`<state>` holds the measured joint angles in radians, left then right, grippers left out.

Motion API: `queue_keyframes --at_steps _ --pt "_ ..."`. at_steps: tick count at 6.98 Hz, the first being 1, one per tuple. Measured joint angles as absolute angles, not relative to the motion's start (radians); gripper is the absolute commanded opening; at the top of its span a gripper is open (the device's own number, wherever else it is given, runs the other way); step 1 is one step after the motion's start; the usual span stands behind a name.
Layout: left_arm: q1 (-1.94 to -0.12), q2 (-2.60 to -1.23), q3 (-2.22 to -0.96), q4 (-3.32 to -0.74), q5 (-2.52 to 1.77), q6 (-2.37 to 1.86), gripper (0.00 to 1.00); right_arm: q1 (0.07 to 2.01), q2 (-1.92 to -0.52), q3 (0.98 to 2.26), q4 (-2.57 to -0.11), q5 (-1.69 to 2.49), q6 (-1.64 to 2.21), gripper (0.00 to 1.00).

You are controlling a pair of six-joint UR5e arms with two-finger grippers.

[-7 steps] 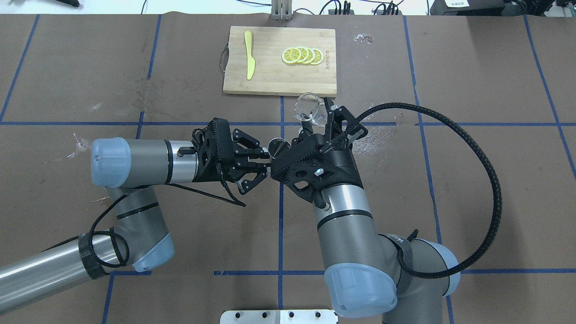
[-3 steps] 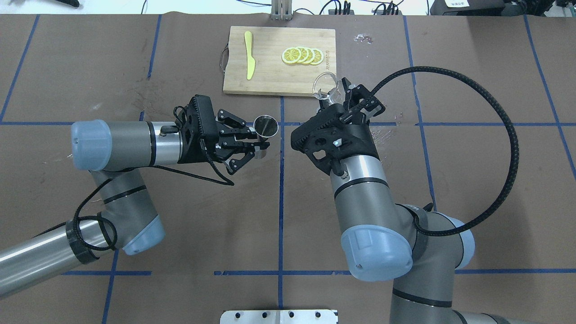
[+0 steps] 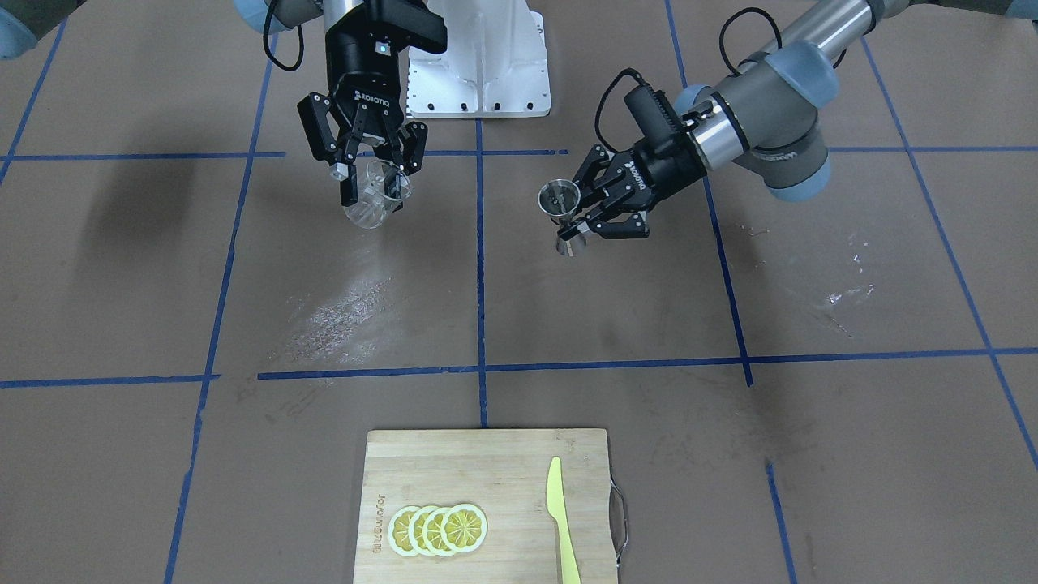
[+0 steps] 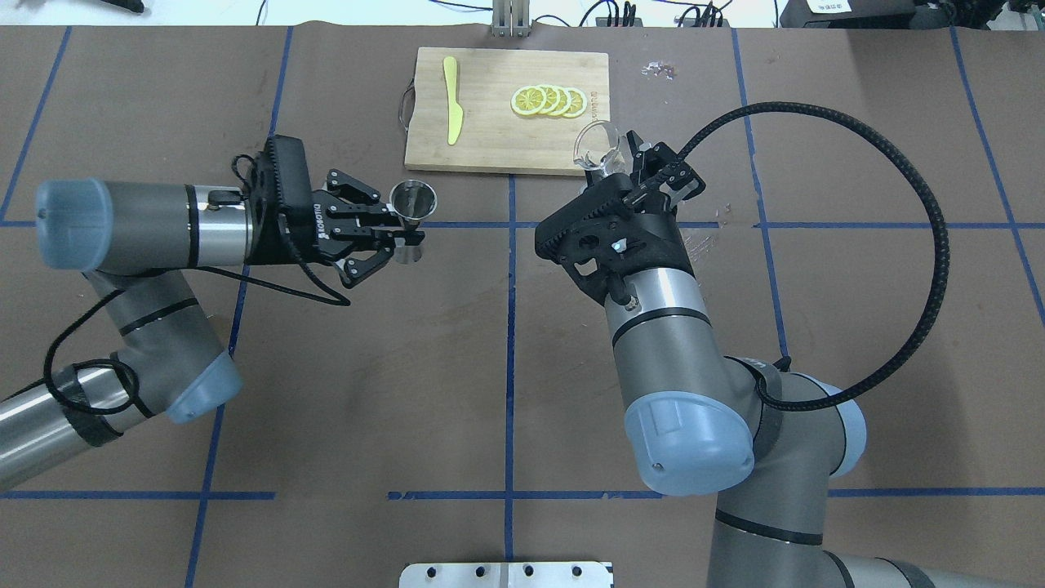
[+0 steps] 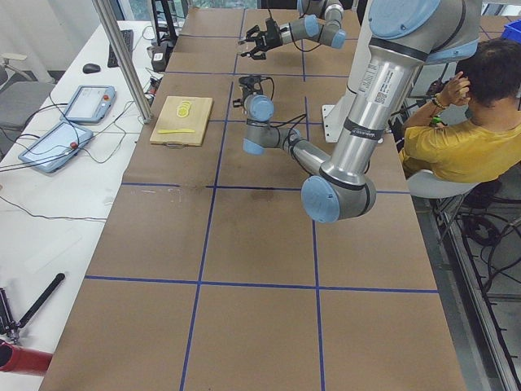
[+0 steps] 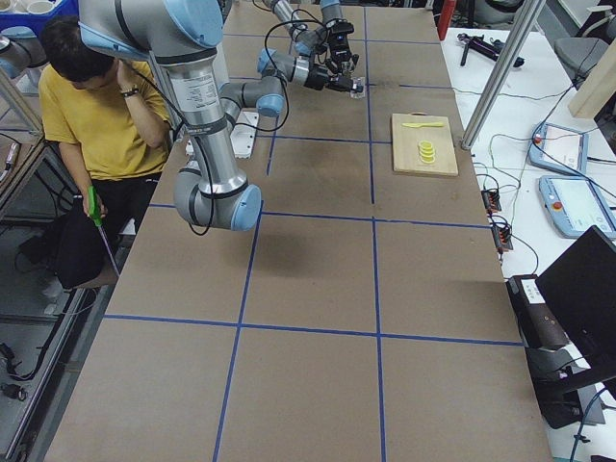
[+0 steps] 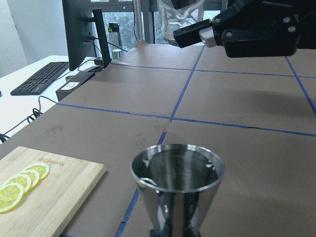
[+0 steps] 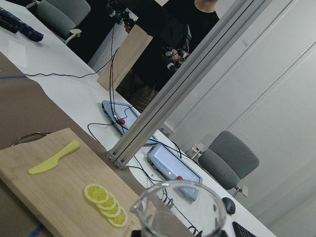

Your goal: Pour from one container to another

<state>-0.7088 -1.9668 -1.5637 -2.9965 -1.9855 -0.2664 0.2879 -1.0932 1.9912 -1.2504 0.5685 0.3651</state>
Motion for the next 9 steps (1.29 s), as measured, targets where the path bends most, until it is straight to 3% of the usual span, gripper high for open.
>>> queue_keyframes --at_steps 6,9 --pt "-0.818 -1.585 -1.57 -3.448 -1.909 -0.403 0.0 0.287 -1.095 1.991 -1.248 0.568 0.365 0.0" --pt "-0.801 -1.494 -1.576 -3.493 -1.738 -0.577 0.0 0.286 -1.094 1.991 -1.248 0.568 0.365 0.0"
